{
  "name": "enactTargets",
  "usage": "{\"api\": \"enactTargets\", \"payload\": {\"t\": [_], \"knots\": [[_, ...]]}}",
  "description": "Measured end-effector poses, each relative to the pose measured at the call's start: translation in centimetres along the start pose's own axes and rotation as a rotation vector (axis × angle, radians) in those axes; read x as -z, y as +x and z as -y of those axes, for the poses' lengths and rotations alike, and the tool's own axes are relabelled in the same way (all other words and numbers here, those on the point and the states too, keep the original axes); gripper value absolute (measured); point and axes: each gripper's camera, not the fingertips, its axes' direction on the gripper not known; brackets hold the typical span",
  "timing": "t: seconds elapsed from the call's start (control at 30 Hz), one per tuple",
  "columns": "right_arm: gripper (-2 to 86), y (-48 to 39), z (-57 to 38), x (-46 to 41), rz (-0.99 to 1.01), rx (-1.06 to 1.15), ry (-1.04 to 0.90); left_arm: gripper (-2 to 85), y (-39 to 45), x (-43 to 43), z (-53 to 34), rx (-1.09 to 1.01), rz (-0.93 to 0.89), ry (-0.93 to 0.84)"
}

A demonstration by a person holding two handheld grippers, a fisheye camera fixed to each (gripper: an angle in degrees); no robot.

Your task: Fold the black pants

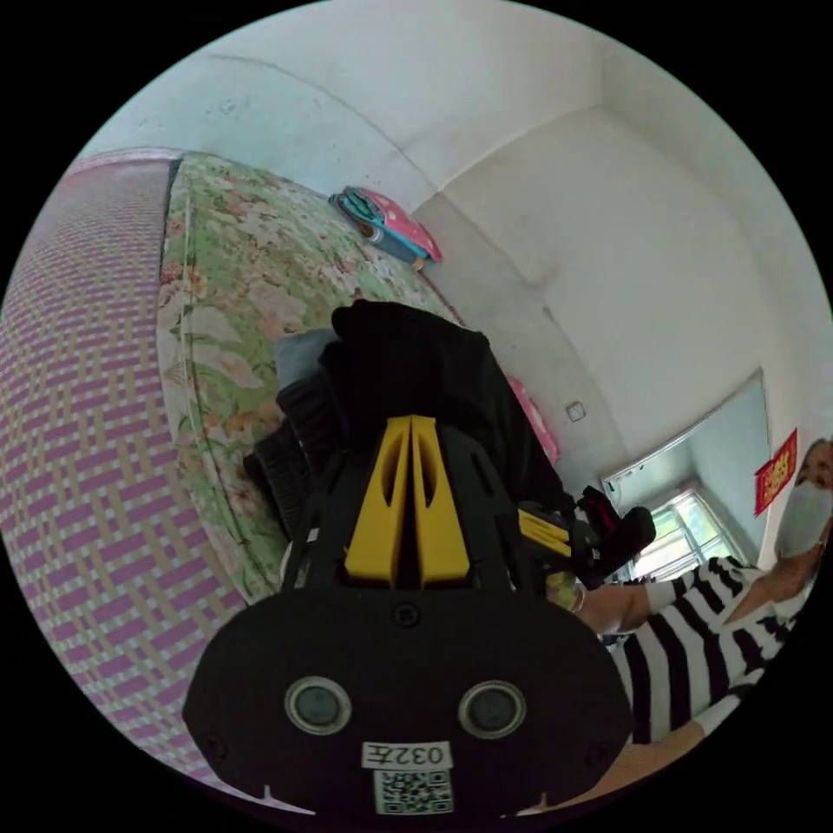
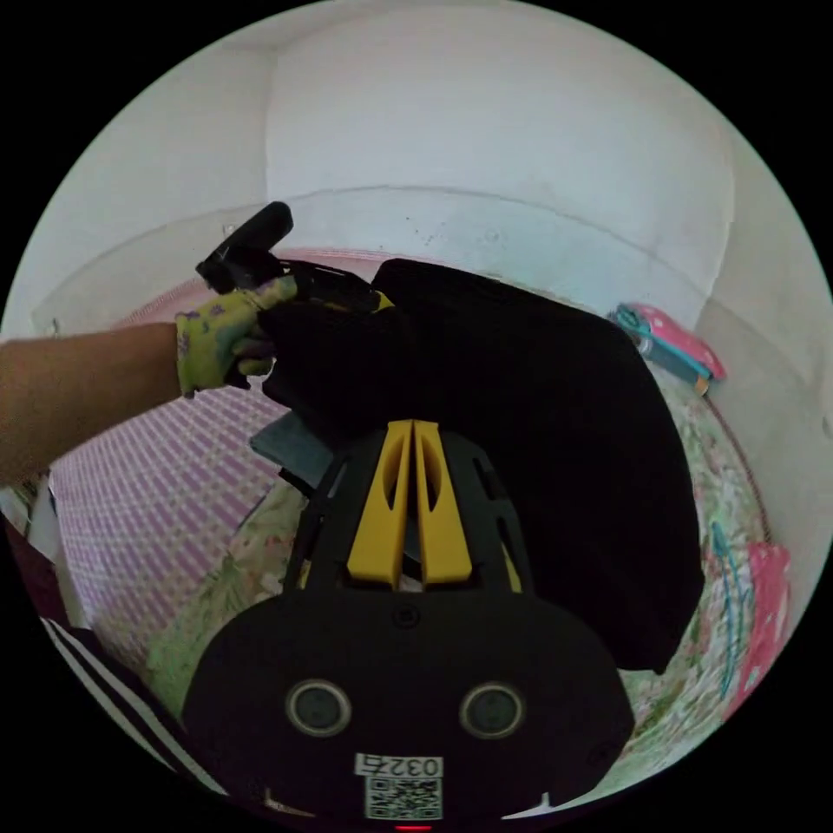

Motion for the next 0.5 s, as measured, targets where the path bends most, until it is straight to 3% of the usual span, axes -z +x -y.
{"api": "enactTargets", "payload": {"t": [0.1, 0.23, 0.3, 0.4, 0.5], "knots": [[-1.0, 0.6, -1.0, -0.4, 0.038, -0.065, 0.041, -0.9, -3.4, -1.5, 0.8, 0.037, -0.044, 0.015], [-1.0, 1.0, 0.4, -0.2, -0.009, -0.074, 0.003, -0.9, -3.6, -4.4, 3.9, -0.039, 0.181, -0.037], [-1.0, 1.9, 1.1, 1.5, 0.024, -0.093, -0.006, -0.9, -4.7, -4.9, 4.6, -0.038, 0.162, -0.044], [-1.0, 3.0, -0.1, 7.1, 0.077, -0.137, 0.128, -0.9, -5.8, -3.6, 4.3, -0.081, 0.074, 0.028], [-1.0, 2.2, -3.3, 9.6, 0.114, -0.119, 0.064, -0.9, -5.6, -2.1, 1.4, -0.207, 0.057, 0.054]]}}
